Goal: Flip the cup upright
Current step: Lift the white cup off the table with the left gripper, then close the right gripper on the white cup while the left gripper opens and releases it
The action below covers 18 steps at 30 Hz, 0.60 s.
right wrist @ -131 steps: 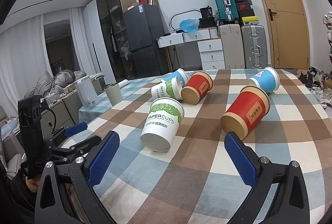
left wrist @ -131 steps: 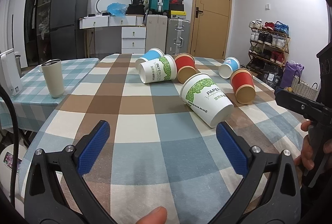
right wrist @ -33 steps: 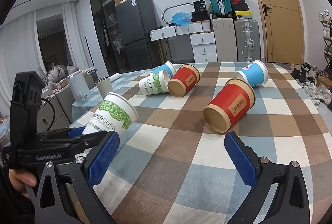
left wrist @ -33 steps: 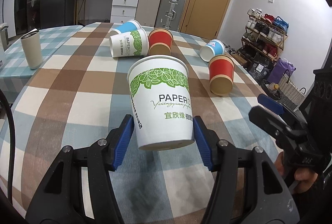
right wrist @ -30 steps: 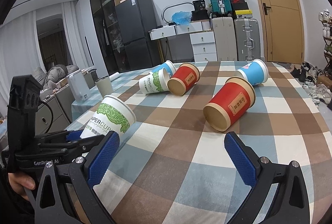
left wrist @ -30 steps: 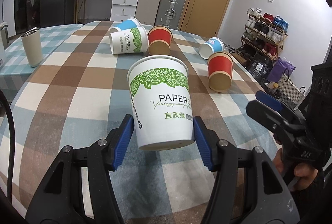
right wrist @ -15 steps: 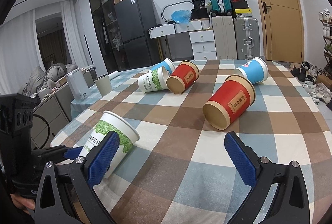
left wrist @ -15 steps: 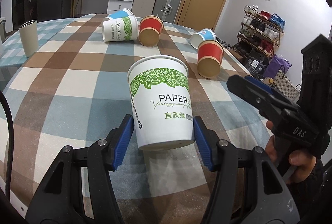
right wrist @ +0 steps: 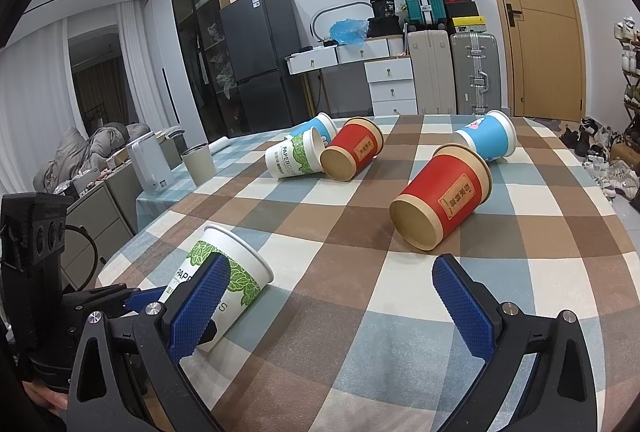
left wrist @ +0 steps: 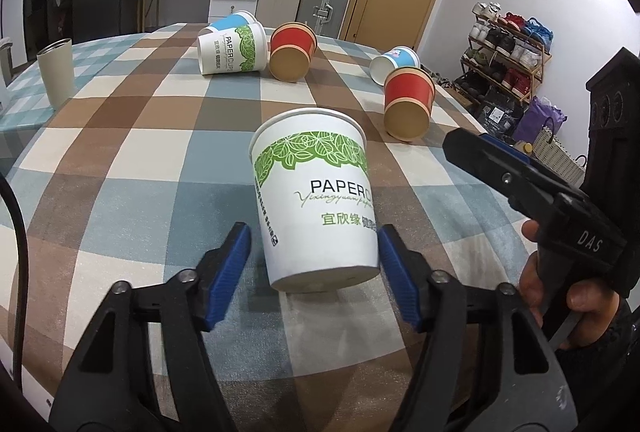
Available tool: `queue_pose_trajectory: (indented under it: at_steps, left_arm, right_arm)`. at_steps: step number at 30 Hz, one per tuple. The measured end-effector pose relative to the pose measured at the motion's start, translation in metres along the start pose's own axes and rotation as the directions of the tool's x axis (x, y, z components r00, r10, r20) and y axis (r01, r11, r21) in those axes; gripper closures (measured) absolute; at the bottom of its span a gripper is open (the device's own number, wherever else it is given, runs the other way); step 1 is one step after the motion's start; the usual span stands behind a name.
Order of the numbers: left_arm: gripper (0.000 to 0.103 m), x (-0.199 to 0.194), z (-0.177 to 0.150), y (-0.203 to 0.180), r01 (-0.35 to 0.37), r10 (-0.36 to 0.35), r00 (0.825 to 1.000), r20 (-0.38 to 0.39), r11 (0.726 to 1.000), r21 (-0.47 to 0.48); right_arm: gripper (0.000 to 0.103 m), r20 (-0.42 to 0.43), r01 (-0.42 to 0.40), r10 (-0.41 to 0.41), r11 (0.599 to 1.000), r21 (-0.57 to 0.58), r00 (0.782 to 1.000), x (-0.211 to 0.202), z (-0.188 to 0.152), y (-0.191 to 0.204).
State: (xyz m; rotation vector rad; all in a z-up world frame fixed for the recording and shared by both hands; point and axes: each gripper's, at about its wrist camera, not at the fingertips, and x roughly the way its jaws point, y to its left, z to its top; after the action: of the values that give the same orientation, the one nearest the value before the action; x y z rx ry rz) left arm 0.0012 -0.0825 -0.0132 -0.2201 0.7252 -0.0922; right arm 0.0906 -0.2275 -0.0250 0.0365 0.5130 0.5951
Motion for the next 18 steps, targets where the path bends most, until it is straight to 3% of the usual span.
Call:
queue_pose_trajectory:
  at_steps: [2,5,10,18]
  left_arm:
    - [0.023,-0.002,0.002,0.003,-0.006,0.006,1.000,0.012,1.000,0.002]
    - [0.020,-0.008,0.006,0.010,-0.008,0.008,0.999,0.040,1.000,0.003]
    - [0.001,-0.018,0.014,0.029,-0.026,0.027,0.995,0.092,1.000,-0.006]
    - [0.001,-0.028,0.026,0.054,-0.044,0.044,0.989,0.143,0.999,0.001]
  right_arm:
    - [0.000,0.000,0.001,-0.001,1.000,-0.001,1.000,0.000,0.000,0.000]
    - [0.000,-0.002,-0.002,0.002,1.000,0.004,1.000,0.000,0.000,0.001]
    - [0.000,-0.017,-0.010,0.010,1.000,0.017,1.000,0.001,0.002,-0.001]
    - [0.000,-0.054,-0.026,0.028,0.999,0.046,0.998,0.004,0.002,0.003]
